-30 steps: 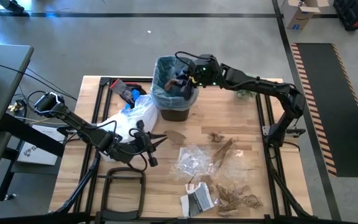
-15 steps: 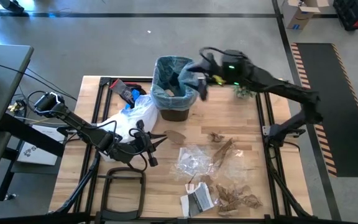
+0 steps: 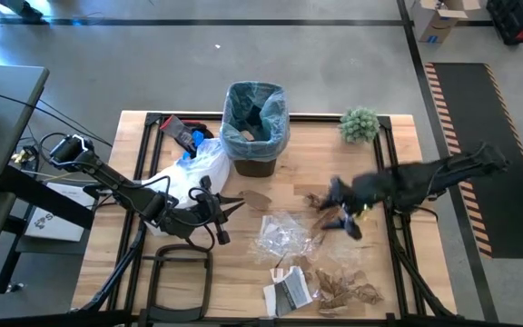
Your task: Place trash/remove bag and relplace
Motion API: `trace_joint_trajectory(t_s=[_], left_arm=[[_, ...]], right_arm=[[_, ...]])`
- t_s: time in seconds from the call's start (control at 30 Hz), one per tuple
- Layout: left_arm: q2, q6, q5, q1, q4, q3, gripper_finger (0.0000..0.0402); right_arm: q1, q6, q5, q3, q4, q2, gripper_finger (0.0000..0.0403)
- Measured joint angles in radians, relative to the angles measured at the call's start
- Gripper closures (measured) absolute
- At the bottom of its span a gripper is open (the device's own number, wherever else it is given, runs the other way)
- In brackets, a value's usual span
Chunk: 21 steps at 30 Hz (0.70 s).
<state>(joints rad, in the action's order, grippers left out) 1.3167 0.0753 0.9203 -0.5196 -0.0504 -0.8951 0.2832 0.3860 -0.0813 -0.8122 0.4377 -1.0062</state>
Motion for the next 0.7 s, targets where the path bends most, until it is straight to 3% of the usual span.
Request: trace_joint_trajectory(t_s=[0.17, 0.43, 0.7], left_arm=[[0.0, 0.001, -0.002, 0.0, 0.0, 0.0, 0.0378], [0.0, 0.001, -0.002, 0.003, 0.0, 0.0, 0.0378], [0.0, 0.001, -0.002, 0.003, 0.0, 0.0, 0.0378]], right_arm=[[0.066, 0.034, -0.01, 0.16, -0.081, -0.018, 0.0144], [0.071, -0.167, -0.017, 0.155, 0.001, -0.045, 0.0145], [0.045, -0.33, 0.216, 0.155, 0.047, -0.15, 0.0143]])
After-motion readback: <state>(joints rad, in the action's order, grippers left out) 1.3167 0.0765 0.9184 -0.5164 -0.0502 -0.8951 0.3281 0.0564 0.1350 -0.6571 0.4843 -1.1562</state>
